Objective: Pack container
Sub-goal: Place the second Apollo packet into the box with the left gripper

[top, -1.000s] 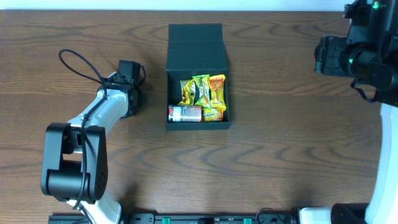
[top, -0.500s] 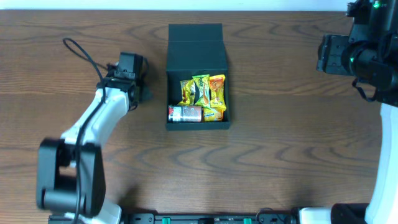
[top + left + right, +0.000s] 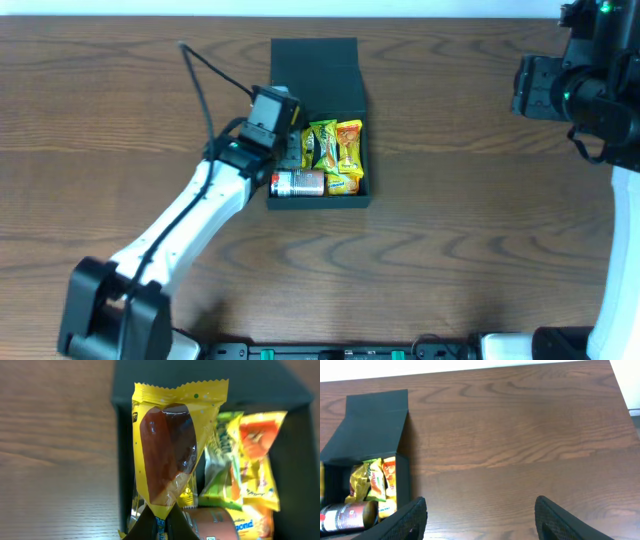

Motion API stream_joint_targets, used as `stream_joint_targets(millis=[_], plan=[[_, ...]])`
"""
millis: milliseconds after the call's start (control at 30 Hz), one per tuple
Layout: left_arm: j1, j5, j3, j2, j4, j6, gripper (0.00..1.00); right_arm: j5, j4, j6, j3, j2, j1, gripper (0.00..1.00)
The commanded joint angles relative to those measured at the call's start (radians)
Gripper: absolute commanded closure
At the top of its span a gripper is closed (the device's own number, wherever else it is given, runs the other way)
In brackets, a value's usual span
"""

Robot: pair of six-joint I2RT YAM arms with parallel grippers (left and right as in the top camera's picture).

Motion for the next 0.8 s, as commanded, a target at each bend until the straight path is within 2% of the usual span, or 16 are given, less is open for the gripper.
stream_joint_targets(millis=[0,300,533,667,767], plan=[[-0.004,0.013,0.004,0.032,0.0,0.017,0.94,0.018,-0.005,-0.006,0.004,0.0,-0.011,0.3],[-0.001,0.015,0.004,0.106,-0.014,-0.115,0.94,0.017,-0.011,-0.006,0.004,0.0,-0.011,0.3],[-0.001,-0.007,0.004,0.12,-0.014,-0.276,0.94,0.018,-0.011,-0.006,0.004,0.0,-0.011,0.3],[-0.001,-0.014,0.004,0.121,-0.011,-0.29,0.94,0.018,-0.011,-0.007,0.004,0.0,-0.011,0.3],[-0.001,-0.014,0.004,0.12,-0.006,-0.277,0.53,0.017,-0.011,-0.006,0.004,0.0,-0.011,0.3]])
